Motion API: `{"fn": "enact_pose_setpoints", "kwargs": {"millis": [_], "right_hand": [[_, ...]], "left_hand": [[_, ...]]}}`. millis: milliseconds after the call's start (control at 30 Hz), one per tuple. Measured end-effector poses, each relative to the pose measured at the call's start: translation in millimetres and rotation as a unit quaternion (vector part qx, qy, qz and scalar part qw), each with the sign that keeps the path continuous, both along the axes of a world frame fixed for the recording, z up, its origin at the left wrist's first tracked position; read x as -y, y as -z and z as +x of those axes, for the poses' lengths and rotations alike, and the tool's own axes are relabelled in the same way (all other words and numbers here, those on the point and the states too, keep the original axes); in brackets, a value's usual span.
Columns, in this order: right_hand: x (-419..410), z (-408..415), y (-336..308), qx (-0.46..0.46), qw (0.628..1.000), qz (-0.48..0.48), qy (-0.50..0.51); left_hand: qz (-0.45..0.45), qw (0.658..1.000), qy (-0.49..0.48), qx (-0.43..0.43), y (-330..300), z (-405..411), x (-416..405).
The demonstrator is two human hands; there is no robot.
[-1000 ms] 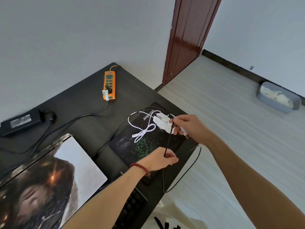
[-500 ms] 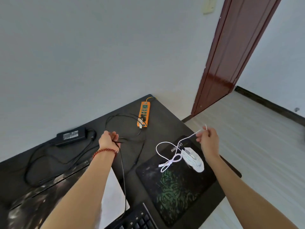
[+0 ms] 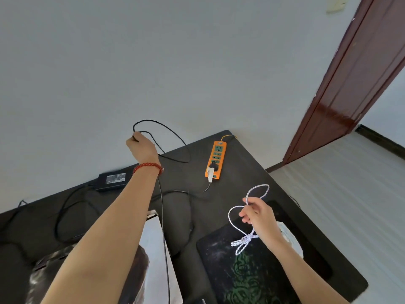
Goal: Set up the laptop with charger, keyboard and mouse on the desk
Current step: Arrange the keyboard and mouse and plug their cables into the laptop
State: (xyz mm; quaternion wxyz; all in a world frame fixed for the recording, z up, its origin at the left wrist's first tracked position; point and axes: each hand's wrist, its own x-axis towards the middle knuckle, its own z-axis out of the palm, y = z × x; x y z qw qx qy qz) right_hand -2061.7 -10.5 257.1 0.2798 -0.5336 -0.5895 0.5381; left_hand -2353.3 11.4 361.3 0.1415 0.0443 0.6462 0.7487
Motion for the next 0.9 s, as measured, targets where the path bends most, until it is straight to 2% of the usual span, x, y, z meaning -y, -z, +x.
{"fn": "enact_pose_setpoints", "kwargs": {"millis": [67, 100, 133, 167, 200, 233, 267, 367, 433, 467, 500, 600, 633, 667, 800, 900], "right_hand": [[-8, -9, -1, -0.003, 1.0, -0.005, -0.003], [-13, -15, 0, -0.009, 1.0, -0.013, -0.004], [-17, -21, -1, -0.011, 1.0, -0.02, -0.005], [-20, -25, 0, -0.01, 1.0, -0.023, -0.009], [-22, -29, 1, -0.002, 1.0, -0.021, -0.013], [-25, -32, 4, 0.008, 1.0, -0.018, -0.018], [-26, -34, 6, 0.021, 0.999, -0.014, -0.024], [-29, -36, 10, 0.059, 0.997, -0.005, -0.046], [-26, -35, 14, 0.085, 0.994, -0.009, -0.07], [-19, -35, 22, 0.105, 0.991, -0.017, -0.087], [-16, -35, 28, 0.132, 0.986, -0.018, -0.101], [9, -39, 51, 0.221, 0.963, -0.065, -0.141], [16, -42, 56, 0.221, 0.96, -0.093, -0.142], [19, -47, 61, 0.208, 0.961, -0.119, -0.137], [31, -70, 75, 0.167, 0.96, -0.165, -0.155], [42, -81, 82, 0.117, 0.967, -0.191, -0.124]], "left_hand": [[0.01, 0.999, 0.048, 0.002, 0, 1, -9], [-0.066, 0.989, 0.132, -0.001, 7, 2, -15], [-0.201, 0.947, 0.252, -0.015, 16, 6, -20], [-0.341, 0.863, 0.371, -0.031, 25, 10, -18], [-0.433, 0.779, 0.451, -0.04, 33, 12, -14], [-0.459, 0.74, 0.488, -0.054, 41, 14, -10], [-0.45, 0.74, 0.494, -0.08, 48, 16, -5], [-0.417, 0.779, 0.428, -0.192, 76, 18, 18], [-0.419, 0.769, 0.427, -0.227, 99, 24, 55], [-0.436, 0.744, 0.443, -0.245, 116, 28, 85], [-0.459, 0.7, 0.47, -0.279, 130, 33, 109], [-0.553, 0.5, 0.551, -0.375, 171, 47, 182], [-0.559, 0.454, 0.57, -0.395, 180, 52, 195], [-0.556, 0.43, 0.579, -0.413, 183, 56, 201], [-0.536, 0.383, 0.573, -0.487, 184, 55, 207], [-0.501, 0.342, 0.607, -0.514, 186, 55, 213]]}}
